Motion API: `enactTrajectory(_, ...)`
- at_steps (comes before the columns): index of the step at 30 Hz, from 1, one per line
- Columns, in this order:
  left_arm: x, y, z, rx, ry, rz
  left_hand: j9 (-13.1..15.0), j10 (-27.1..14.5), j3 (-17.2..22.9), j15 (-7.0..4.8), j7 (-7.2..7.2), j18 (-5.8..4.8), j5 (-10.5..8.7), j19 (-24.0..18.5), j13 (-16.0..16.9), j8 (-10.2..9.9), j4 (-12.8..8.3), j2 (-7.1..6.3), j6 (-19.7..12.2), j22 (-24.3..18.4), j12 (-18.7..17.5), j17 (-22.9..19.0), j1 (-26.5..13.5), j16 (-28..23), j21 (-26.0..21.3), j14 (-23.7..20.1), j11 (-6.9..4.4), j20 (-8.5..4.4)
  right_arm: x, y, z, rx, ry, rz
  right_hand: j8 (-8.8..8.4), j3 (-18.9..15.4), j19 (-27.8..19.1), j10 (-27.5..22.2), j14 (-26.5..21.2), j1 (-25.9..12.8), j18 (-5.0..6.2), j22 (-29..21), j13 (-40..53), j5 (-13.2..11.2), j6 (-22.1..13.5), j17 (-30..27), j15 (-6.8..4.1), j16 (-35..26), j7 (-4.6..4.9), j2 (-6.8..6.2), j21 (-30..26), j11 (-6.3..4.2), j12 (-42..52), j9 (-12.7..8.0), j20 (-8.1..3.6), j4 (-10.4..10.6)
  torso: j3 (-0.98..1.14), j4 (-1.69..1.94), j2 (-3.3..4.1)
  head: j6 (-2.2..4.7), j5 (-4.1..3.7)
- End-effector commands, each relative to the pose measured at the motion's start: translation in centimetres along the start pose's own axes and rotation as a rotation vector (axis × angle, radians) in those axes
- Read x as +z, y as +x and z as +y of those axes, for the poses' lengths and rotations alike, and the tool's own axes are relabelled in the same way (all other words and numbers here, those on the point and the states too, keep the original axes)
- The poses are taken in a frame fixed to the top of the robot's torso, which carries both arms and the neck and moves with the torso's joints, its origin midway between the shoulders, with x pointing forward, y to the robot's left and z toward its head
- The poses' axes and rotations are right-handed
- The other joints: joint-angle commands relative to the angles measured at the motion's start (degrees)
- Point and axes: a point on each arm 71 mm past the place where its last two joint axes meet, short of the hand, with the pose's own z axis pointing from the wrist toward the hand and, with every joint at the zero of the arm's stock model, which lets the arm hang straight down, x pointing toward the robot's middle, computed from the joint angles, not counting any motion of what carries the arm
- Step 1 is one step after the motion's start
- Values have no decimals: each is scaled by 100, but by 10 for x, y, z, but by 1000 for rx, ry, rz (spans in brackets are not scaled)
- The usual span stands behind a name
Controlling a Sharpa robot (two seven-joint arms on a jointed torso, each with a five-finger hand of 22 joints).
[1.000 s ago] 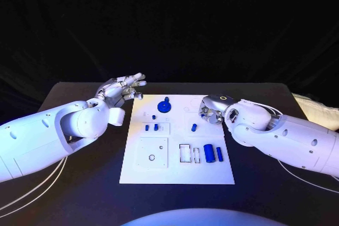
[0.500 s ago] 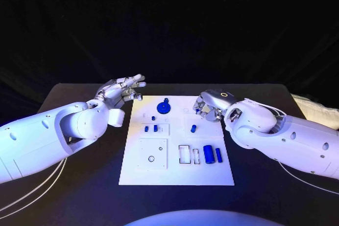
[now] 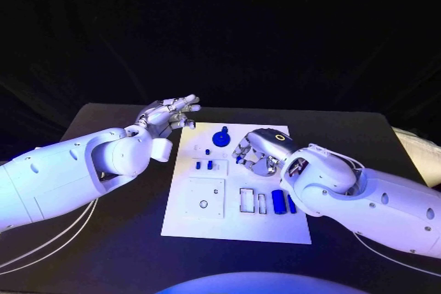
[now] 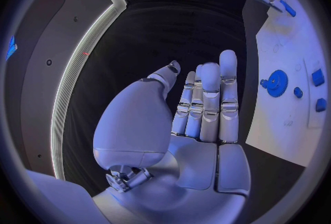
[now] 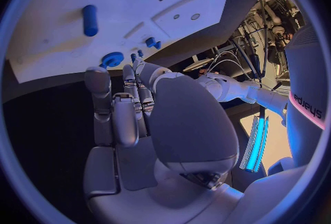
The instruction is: Assemble the parts on the task board
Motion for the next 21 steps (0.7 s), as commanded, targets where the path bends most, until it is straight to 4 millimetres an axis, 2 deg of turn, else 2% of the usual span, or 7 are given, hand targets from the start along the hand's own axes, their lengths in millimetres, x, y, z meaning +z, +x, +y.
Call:
enactTrajectory(1, 1, 4, 1, -14, 1, 23, -7, -48, -23, 3, -7, 111, -16, 36, 6, 31, -1, 37, -31, -4, 39, -5, 13, -13, -30, -30, -8, -2, 0, 12, 14, 49, -48, 22, -12, 24, 5, 73, 336, -52, -16, 2, 4, 30, -4, 17, -37, 32, 31, 7, 21, -24, -29, 5, 12, -23, 3, -9, 6, -45, 157)
enactTrajectory(6, 2, 5, 2, -16, -1, 26, -7, -48, -23, 3, -7, 111, -16, 36, 6, 31, -1, 37, -31, -4, 39, -5, 13, -13, -30, -30, -8, -2, 2, 35, 26, 79, -77, 55, -17, 36, -4, 68, 336, -67, -14, -9, 2, 38, -11, 17, -34, 34, 37, 10, 18, -18, -40, 5, 15, -31, -4, -8, 8, -88, 261)
enactTrajectory(11, 2, 7, 3, -17, -2, 32, -8, -63, -55, 4, -4, 111, -17, 40, 8, 32, 1, 40, -42, -13, 52, -20, 28, -16, -42, -37, -5, -1, 5, 56, 32, 94, -91, 89, -25, 56, -8, 61, 336, -77, -13, -5, 1, 55, -20, 19, -30, 38, 41, 12, 26, -13, -54, 5, 19, -53, 1, 8, 4, -126, 340)
enactTrajectory(13, 2, 8, 3, -18, -3, 33, -8, -63, -55, 4, -4, 111, -17, 40, 8, 32, 1, 40, -42, -13, 52, -20, 28, -16, -42, -37, -5, -1, 6, 61, 34, 95, -92, 102, -28, 63, -10, 60, 335, -79, -12, -6, 2, 61, -23, 17, -29, 37, 43, 12, 27, -12, -58, 5, 20, -62, -2, 16, 2, -133, 347)
enactTrajectory(17, 2, 8, 3, -18, -3, 35, -8, -63, -55, 4, -4, 111, -17, 40, 8, 32, 1, 40, -42, -13, 52, -20, 28, -16, -42, -37, -5, -1, 7, 71, 35, 87, -91, 124, -35, 74, -17, 47, 334, -100, -11, -8, 0, 69, -33, 14, -23, 37, 51, 12, 30, -4, -74, 4, 25, -75, 1, -5, 7, -148, 378)
enactTrajectory(21, 2, 9, 3, -19, -4, 38, -8, -63, -55, 4, -4, 111, -17, 40, 8, 32, 1, 40, -42, -13, 52, -20, 28, -16, -42, -37, -5, -1, 9, 76, 35, 81, -90, 133, -35, 74, -17, 47, 334, -100, -11, -8, 0, 69, -33, 14, -23, 37, 51, 12, 30, -4, -74, 4, 25, -75, 4, -7, 10, -153, 386)
